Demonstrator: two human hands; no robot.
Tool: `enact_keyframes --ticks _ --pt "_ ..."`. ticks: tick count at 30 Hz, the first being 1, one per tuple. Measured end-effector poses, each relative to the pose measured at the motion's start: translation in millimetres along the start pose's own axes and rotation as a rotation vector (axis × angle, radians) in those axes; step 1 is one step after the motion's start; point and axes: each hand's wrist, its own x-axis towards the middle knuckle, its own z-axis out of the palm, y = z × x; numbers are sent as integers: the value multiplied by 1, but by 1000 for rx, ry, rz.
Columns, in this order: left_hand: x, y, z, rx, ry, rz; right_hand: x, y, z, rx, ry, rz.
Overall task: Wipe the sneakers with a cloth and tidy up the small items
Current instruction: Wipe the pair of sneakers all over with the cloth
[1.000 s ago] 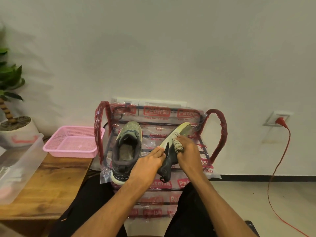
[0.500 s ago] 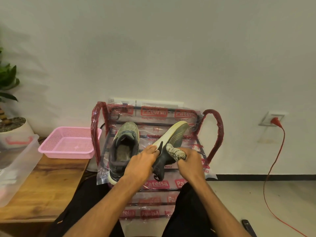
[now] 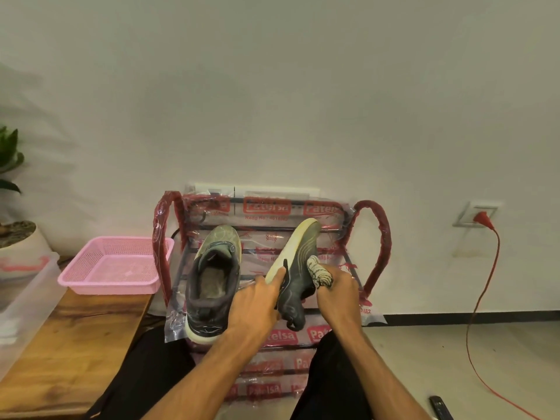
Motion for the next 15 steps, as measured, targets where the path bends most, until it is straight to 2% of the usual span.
enact_keyframes --ticks 4,6,10,15 --pt "-8 11 4 -35 32 16 6 -7 -5 -38 50 -83" --pt "-8 13 2 -49 21 23 10 -8 -4 -93 5 -124" --pt "1 4 -10 -105 -88 52 14 -10 2 -217 -197 -174" --pt "9 -13 -21 -180 -183 105 4 -9 5 -325 -184 -244"
